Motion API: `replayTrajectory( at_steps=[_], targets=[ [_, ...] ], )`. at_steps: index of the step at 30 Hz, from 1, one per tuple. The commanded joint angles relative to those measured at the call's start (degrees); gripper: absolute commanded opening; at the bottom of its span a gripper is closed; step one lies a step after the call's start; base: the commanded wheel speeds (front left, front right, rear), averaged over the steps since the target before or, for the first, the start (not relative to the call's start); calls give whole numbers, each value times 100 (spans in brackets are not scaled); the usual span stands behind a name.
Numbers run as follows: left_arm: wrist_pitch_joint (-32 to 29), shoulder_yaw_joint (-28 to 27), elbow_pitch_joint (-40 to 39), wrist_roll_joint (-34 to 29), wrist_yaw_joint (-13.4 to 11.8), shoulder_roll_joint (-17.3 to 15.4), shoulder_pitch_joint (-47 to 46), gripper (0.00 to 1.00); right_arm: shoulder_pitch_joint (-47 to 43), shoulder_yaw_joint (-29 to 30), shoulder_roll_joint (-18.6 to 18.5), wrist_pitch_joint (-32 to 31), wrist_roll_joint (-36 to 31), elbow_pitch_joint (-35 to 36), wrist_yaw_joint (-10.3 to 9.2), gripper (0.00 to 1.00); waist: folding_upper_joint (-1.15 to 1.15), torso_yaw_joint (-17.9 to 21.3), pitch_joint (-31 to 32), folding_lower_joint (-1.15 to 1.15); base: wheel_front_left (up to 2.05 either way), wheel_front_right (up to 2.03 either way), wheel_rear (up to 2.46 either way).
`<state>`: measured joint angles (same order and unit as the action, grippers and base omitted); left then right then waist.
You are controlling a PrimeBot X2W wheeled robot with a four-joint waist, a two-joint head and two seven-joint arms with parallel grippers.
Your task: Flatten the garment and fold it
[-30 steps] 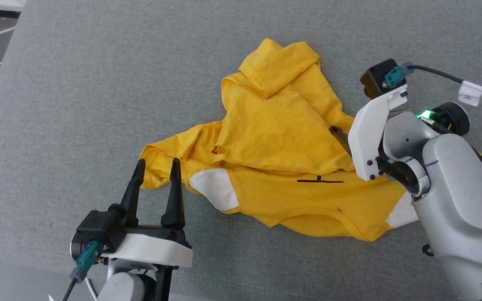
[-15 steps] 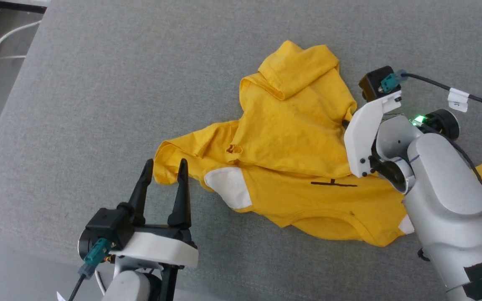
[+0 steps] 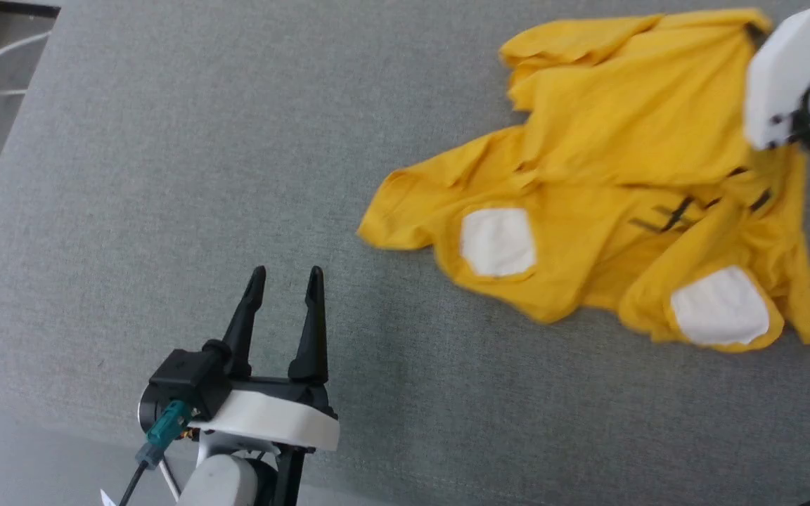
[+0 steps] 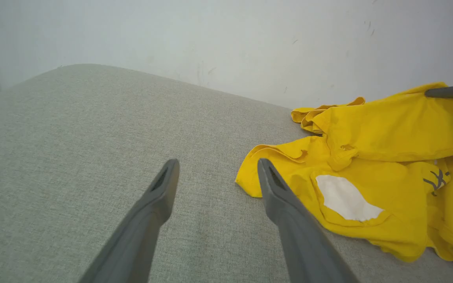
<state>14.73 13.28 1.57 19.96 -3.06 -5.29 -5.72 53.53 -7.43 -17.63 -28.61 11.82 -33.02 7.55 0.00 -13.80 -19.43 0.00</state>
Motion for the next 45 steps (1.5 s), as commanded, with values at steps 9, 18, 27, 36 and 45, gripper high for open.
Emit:
replayTrajectory(
  at_steps=[9,18,27,36,45],
  targets=[
    [27,34,48,-85,167,132,-238,100,247,1226,-264,367,-1273,-499,-6,100,0,-375,-647,0,0,0,0],
    [27,-3,135,-141,190,180,-310,100,300,1254,164,734,-1632,-613,-6,100,0,-314,-566,0,0,0,0],
    [27,-81,167,-158,160,207,-213,100,78,-260,169,-259,-163,471,-6,100,0,-148,-281,0,0,0,0],
    [27,-130,180,-183,195,216,-135,100,-1261,-1145,-586,-1912,1199,2432,-6,100,0,-50,-87,0,0,0,0],
    [27,-75,239,-172,254,225,-93,100,-1905,-1764,-648,-1837,1327,2649,-6,100,0,-184,36,0,0,0,0]
  ],
)
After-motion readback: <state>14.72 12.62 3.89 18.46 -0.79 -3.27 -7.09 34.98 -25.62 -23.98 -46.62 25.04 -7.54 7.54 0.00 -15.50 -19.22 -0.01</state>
